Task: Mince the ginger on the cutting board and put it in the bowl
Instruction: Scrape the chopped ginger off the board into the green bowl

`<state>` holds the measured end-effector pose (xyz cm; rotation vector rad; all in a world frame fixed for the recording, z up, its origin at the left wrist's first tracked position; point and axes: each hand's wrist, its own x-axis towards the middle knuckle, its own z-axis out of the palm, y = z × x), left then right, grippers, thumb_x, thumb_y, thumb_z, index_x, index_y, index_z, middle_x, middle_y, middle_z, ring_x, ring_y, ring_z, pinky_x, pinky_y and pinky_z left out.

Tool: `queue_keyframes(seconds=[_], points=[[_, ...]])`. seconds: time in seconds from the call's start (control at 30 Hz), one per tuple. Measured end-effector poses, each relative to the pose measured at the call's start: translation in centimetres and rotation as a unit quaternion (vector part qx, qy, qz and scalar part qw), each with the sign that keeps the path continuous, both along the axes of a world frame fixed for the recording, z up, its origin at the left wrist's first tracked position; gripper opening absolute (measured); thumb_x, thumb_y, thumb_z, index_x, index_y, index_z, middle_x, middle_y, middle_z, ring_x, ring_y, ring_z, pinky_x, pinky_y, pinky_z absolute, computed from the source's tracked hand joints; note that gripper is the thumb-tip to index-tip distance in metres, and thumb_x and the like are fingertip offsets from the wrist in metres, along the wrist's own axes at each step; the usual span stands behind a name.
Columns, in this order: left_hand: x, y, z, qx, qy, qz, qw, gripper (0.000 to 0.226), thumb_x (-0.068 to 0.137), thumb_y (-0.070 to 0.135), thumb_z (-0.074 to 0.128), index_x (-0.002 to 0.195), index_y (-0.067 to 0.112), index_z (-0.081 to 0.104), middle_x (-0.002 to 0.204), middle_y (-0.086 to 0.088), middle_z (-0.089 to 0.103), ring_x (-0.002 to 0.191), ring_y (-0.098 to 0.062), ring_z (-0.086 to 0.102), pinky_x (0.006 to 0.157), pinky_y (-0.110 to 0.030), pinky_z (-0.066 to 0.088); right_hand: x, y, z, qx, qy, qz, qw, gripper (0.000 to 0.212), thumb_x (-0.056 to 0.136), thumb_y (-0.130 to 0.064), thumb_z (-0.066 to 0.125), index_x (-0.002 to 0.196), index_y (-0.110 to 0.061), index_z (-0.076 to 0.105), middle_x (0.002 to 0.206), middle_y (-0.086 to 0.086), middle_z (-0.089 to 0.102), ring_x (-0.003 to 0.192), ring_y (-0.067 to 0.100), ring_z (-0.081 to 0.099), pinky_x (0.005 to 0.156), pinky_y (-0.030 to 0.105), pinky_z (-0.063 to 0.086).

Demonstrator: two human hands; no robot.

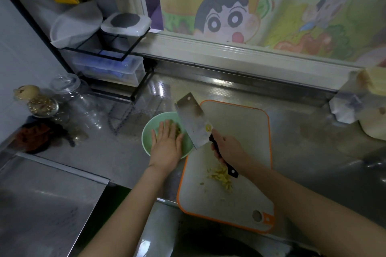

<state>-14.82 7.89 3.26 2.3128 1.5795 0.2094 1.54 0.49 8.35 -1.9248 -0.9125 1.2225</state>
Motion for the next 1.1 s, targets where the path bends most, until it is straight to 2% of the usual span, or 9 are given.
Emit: queue_keyframes(seconds=[0.1, 0.23, 0.37, 0.5, 0.67, 0.73, 0.87, 1.0, 1.1], points=[[0.5, 0.2, 0.7, 0.042, -0.052, -0.026, 0.997, 0.058, 0.097, 0.038, 0.013, 0.147, 0.011, 0.016, 0.156, -0.006, 0.010, 0.144, -0.018, 0.001, 0.116, -0.037, -0.006, 0.8, -0.9, -0.1, -0.021, -0.027, 0.046, 0.998, 0.054, 0.099, -0.045, 0.034, 0.064, -0.009, 0.051, 0.050, 0.003, 0.049, 0.031, 0.007, 0.038, 0.036, 0.017, 0.033], [1.2, 0.7, 0.5, 0.053, -0.037, -0.057, 0.996, 0.058, 0.097, 0.039, 0.011, 0.148, 0.009, 0.011, 0.156, -0.005, 0.007, 0.144, -0.016, 0.000, 0.115, -0.032, -0.007, 1.2, -1.5, 0.0, -0.027, -0.022, 0.063, 0.997, 0.054, 0.098, -0.046, 0.035, 0.060, -0.012, 0.051, 0.046, -0.001, 0.048, 0.033, 0.010, 0.037, 0.037, 0.019, 0.033], [0.7, 1.0, -0.6, -0.019, -0.058, -0.006, 0.998, 0.054, 0.101, 0.031, 0.024, 0.147, 0.006, 0.010, 0.156, -0.010, 0.009, 0.144, -0.020, 0.004, 0.117, -0.032, -0.002, 1.7, -1.9, 0.2, -0.045, -0.001, 0.062, 0.997, 0.053, 0.097, -0.049, 0.036, 0.060, -0.013, 0.050, 0.042, -0.005, 0.046, 0.032, 0.008, 0.036, 0.037, 0.018, 0.032], [-0.2, 0.9, -1.3, -0.057, 0.006, 0.072, 0.996, 0.053, 0.101, 0.031, 0.023, 0.146, 0.004, 0.018, 0.153, -0.014, 0.019, 0.143, -0.026, 0.012, 0.116, -0.040, 0.008, 2.6, -2.3, -0.1, -0.057, -0.005, 0.051, 0.997, 0.054, 0.096, -0.051, 0.035, 0.059, -0.013, 0.049, 0.044, -0.003, 0.046, 0.032, 0.009, 0.036, 0.037, 0.019, 0.033], [0.6, 0.3, -0.5, 0.006, -0.108, -0.021, 0.994, 0.050, 0.100, 0.024, 0.032, 0.147, 0.011, 0.020, 0.155, -0.005, 0.017, 0.144, -0.020, 0.010, 0.117, -0.037, 0.004, 2.7, -2.8, -0.4, -0.050, -0.022, 0.074, 0.996, 0.055, 0.097, -0.049, 0.035, 0.057, -0.013, 0.048, 0.046, -0.001, 0.047, 0.031, 0.009, 0.036, 0.038, 0.018, 0.032], [1.0, 0.4, -0.4, 0.020, -0.063, -0.049, 0.997, 0.051, 0.101, 0.027, 0.030, 0.148, 0.011, 0.016, 0.156, -0.003, 0.012, 0.144, -0.018, 0.005, 0.117, -0.035, 0.001, 2.6, -3.1, -0.4, -0.045, -0.021, 0.085, 0.995, 0.055, 0.098, -0.046, 0.035, 0.057, -0.013, 0.047, 0.044, -0.001, 0.045, 0.030, 0.010, 0.035, 0.036, 0.018, 0.031], [1.0, 0.9, -0.8, -0.007, -0.028, 0.018, 0.999, 0.051, 0.101, 0.028, 0.027, 0.146, 0.006, 0.020, 0.155, -0.010, 0.017, 0.144, -0.023, 0.008, 0.116, -0.040, 0.004, 3.4, -4.1, -1.0, -0.037, -0.022, 0.071, 0.997, 0.054, 0.098, -0.047, 0.035, 0.058, -0.013, 0.048, 0.041, -0.002, 0.044, 0.029, 0.010, 0.035, 0.035, 0.017, 0.030], [1.7, -0.6, -0.3, 0.052, -0.164, -0.028, 0.985, 0.049, 0.094, 0.027, 0.030, 0.136, 0.004, 0.042, 0.140, -0.017, 0.041, 0.133, -0.029, 0.034, 0.112, -0.035, 0.020, 5.6, -6.0, -2.2, 0.026, -0.067, 0.005, 0.997, 0.051, 0.097, -0.044, 0.036, 0.067, -0.008, 0.054, 0.040, -0.001, 0.047, 0.029, 0.010, 0.038, 0.035, 0.018, 0.031], [3.2, -3.2, -0.2, 0.075, -0.191, -0.117, 0.972, 0.044, 0.092, 0.025, 0.031, 0.126, 0.007, 0.050, 0.122, -0.012, 0.052, 0.112, -0.023, 0.047, 0.101, -0.030, 0.033, 7.9, -8.0, -3.6, 0.037, -0.187, 0.015, 0.982, 0.036, 0.097, -0.041, 0.037, 0.082, -0.014, 0.055, 0.057, 0.002, 0.055, 0.041, 0.010, 0.047, 0.044, 0.023, 0.039]])
